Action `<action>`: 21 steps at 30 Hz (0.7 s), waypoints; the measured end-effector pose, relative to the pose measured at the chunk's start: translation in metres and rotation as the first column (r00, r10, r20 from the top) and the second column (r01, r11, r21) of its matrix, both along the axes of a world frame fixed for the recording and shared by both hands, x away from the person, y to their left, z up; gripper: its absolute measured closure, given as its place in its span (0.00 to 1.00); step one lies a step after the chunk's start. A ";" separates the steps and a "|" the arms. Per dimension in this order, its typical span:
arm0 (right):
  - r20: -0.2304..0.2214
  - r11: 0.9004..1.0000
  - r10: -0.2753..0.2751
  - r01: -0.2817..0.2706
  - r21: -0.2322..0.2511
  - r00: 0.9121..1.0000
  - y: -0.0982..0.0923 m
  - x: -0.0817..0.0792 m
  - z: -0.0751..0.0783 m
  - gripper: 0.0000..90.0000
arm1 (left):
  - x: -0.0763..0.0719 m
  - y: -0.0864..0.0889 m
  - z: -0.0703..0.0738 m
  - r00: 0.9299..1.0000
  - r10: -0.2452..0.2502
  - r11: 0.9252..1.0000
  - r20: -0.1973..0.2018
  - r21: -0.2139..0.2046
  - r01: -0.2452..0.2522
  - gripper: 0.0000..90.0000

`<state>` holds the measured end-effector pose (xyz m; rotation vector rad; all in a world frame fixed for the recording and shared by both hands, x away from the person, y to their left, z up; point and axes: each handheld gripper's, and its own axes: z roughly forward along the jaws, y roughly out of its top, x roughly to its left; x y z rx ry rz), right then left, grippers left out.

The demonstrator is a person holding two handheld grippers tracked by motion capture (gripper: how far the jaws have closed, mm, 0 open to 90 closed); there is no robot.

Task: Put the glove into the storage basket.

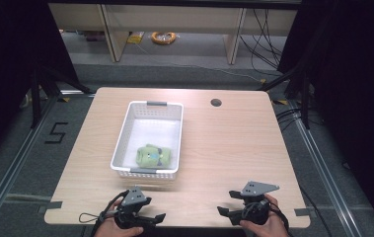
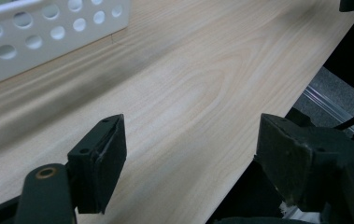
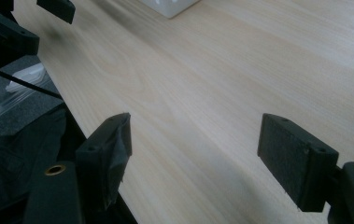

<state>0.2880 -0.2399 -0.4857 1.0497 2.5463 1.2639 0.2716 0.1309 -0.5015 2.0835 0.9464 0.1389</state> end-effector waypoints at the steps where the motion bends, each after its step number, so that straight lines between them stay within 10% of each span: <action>1: -0.007 1.000 -0.007 0.007 -0.004 1.000 -0.001 -0.001 -0.001 0.30 | -0.001 0.000 0.000 1.000 -0.007 1.000 -0.005 -0.010 0.007 0.27; 21: -0.038 1.000 0.002 -0.002 -0.007 0.999 -0.006 -0.002 -0.006 0.28 | 0.001 0.000 -0.003 1.000 -0.002 1.000 -0.008 0.011 0.002 0.27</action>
